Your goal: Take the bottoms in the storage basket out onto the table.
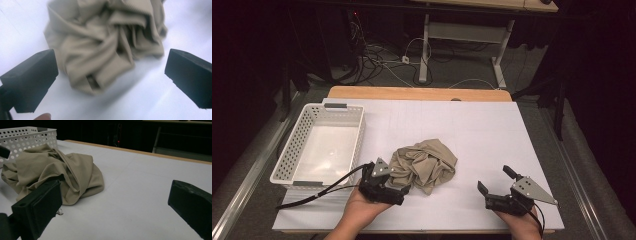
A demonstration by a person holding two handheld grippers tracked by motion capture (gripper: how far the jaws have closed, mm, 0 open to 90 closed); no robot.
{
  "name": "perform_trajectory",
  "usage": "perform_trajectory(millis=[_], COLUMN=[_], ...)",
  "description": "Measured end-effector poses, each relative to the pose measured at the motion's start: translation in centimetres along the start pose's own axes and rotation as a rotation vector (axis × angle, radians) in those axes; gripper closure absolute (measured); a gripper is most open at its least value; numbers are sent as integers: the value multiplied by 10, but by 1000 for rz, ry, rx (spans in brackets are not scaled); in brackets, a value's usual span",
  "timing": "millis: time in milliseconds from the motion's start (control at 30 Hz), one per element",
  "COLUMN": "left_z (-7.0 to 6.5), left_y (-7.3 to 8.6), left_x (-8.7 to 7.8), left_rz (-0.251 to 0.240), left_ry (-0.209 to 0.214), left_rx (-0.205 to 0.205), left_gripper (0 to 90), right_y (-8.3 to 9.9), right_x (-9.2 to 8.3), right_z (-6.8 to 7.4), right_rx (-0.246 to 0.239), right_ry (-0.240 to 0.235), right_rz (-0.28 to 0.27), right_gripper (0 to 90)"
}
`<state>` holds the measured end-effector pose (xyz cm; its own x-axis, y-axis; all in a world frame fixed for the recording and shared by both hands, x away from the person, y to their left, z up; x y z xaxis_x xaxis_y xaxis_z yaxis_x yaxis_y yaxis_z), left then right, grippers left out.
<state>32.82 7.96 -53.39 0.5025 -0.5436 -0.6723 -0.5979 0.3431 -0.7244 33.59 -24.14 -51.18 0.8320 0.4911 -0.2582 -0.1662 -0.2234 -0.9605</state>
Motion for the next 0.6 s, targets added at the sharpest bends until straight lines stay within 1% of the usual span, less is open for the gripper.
perform_trajectory(millis=[33, 67, 133, 167, 267, 333, 500, 533, 600], left_z=[-1, -1, -3, -3, -4, -3, -7, -7, -4], left_y=[5, 10, 18, 23, 37, 44, 51, 51, 53], left_x=[-1, -1, -5, -6, -10, -12, -21, -22, -22], left_rz=[-1, -9, -34, -47, -73, -71, -99, -104, -103], left_ry=[4, 12, 23, 24, 23, 36, 37, 33, 19], left_rx=[-2, -13, -28, -29, -17, -40, -41, -38, -45], left_gripper=[0, 0, 0, 0, 0, 0, 0, 0, 0], right_y=[0, 0, 1, 2, 4, 5, 5, 4, 3], right_x=[0, 0, 0, 1, 2, 3, 8, 8, 8], right_z=[-1, -1, -2, -1, -1, -1, -2, -1, 0], right_rx=[2, 4, 9, 4, 0, -5, 20, 17, 16], right_ry=[1, 3, 3, 1, -9, -13, -20, -23, -30], right_rz=[0, 2, 4, 7, 13, 16, 20, 17, 12], right_gripper=[0, 0, 0, 0, 0, 0, 0, 0, 0])
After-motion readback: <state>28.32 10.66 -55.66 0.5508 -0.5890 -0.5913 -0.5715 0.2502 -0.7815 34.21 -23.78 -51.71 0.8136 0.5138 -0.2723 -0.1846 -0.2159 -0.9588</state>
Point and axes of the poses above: each handheld gripper's, and its own axes: x roughly forward along the jaws, y roughly out of its underside, z roughly to its left, the point moved 7 cm from there along x, roughly forward along the jaws, and after that the axes turned 5 degrees about -x, right-handed, at the moved point
